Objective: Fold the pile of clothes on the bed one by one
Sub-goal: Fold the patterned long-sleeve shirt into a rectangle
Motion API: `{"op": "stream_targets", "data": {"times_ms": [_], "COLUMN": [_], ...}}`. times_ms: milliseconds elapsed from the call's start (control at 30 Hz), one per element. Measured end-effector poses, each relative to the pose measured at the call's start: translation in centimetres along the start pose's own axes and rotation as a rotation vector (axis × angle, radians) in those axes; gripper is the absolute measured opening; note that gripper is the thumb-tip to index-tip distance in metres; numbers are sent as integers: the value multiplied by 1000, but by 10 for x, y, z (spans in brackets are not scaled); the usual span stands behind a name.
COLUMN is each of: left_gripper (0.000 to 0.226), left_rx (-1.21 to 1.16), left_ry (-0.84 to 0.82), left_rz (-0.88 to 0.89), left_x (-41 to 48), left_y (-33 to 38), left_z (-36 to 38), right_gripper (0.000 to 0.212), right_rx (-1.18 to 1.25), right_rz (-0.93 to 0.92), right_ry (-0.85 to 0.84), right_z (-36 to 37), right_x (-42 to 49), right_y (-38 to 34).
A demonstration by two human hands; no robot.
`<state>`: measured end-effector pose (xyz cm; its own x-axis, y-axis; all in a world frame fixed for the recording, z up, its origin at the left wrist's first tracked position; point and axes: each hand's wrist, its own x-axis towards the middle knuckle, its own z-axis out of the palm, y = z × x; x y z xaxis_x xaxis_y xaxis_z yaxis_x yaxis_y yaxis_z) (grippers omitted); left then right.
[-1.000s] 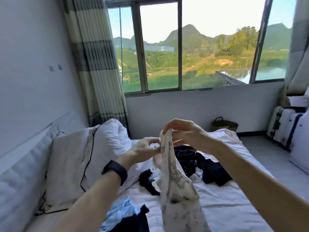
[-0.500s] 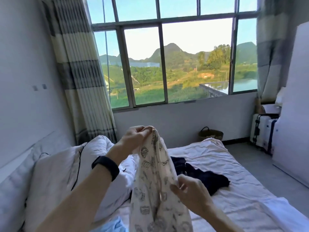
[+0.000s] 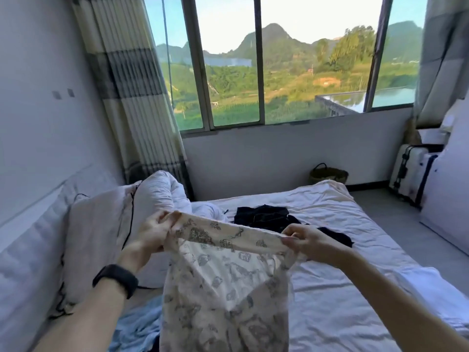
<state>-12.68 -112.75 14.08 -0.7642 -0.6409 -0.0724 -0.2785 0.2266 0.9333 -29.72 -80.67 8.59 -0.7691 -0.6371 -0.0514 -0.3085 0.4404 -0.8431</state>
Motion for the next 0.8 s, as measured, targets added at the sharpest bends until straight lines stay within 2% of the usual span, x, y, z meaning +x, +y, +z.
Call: {"op": "stream_targets", "data": {"times_ms": [100,167,267,333,400,467,533,600,667,733,800], "left_gripper": [24,16,20,20,18,23,26,25,18,14,31], "left_rx": [-71,-142,-299,-475,-668,-834,-926,-878,-679,-433,-70], "left_ry": [-80,-192,-244,-183,-98,-48,-65,-150,-252,-368,-441], "left_rz": [-173,-252,-331,-383,-454,-540,-630,-692,-680,-569,-392], "left_x": [-3,-13,-25,-34,-41,-48,-53,-58,-61,-62,-60], "left_y": [-32,-58,-103,-124,-140,-157,-171,-175,-170,-163,-161], "left_z": [-13,-15,-11,-1,12,23,30,37,43,47,48], "right_gripper": [21,18,16,12,8,4,8,11,19,30,35], "right_rx": [-156,-149,136,376,611,752,834,876,911,1018,1144], "right_rz": [117,242,431,493,582,647,648,653,674,713,741], "right_ry": [-171,-177,-40,87,146,192,267,329,334,319,355], "right_z": [20,31,50,64,77,87,92,92,88,83,78], "right_x": [4,-3,-18,-23,-25,-26,-28,-31,-33,-35,-34], "right_y": [28,44,59,70,81,95,106,109,110,105,102]}}
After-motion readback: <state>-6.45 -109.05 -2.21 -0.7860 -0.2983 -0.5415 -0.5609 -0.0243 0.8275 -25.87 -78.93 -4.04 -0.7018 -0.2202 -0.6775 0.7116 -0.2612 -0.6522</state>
